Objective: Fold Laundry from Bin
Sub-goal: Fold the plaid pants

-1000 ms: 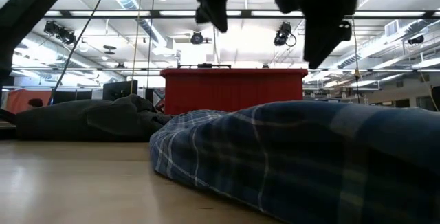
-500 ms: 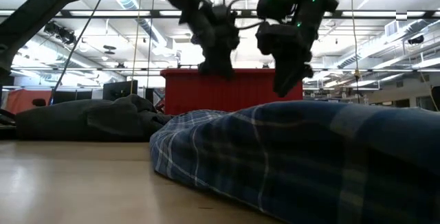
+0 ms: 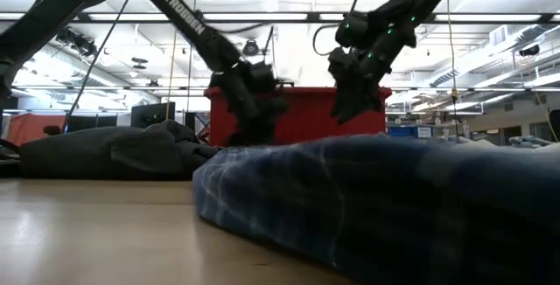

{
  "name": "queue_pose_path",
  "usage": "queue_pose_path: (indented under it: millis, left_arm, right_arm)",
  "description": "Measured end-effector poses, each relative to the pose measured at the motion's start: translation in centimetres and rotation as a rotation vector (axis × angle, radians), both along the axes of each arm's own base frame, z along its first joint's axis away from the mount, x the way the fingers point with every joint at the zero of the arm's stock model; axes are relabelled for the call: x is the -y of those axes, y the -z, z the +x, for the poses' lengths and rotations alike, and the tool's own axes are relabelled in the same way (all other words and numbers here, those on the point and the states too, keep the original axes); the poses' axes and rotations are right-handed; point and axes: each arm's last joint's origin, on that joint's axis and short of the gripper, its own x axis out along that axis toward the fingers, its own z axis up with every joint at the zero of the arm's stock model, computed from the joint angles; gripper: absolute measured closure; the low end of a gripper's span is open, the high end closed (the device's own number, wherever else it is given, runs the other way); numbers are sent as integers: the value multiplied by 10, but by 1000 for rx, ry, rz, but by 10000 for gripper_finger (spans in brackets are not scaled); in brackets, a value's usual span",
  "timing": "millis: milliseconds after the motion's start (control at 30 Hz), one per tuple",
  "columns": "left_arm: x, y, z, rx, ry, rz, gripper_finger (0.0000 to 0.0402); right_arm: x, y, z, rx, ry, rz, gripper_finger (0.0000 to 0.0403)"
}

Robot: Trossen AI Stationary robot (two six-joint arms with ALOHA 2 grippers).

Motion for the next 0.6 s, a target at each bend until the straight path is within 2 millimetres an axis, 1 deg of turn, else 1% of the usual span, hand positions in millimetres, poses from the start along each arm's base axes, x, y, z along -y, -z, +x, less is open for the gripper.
queue_pose_path:
  millis: [67,167,300,367,433,600]
  left_arm:
    - [-13,4,-15,-36,-71,-16,329]
    - [-32,5,-32,-44,-153,-19,342]
    - [-50,1,-48,-35,-232,-37,361]
    - [-57,-4,-52,-8,-238,-47,369]
    - [-60,-9,-51,25,-225,-54,375]
    - [-62,-28,-39,87,-171,-13,381]
  right_arm:
    - [2,12,6,-20,-9,37,241]
    - [5,30,16,-107,2,92,241]
    - [12,45,24,-229,50,85,241]
    - [19,51,21,-322,98,44,241]
    - [31,54,16,-390,151,13,241]
    - [64,57,-10,-465,279,-41,241]
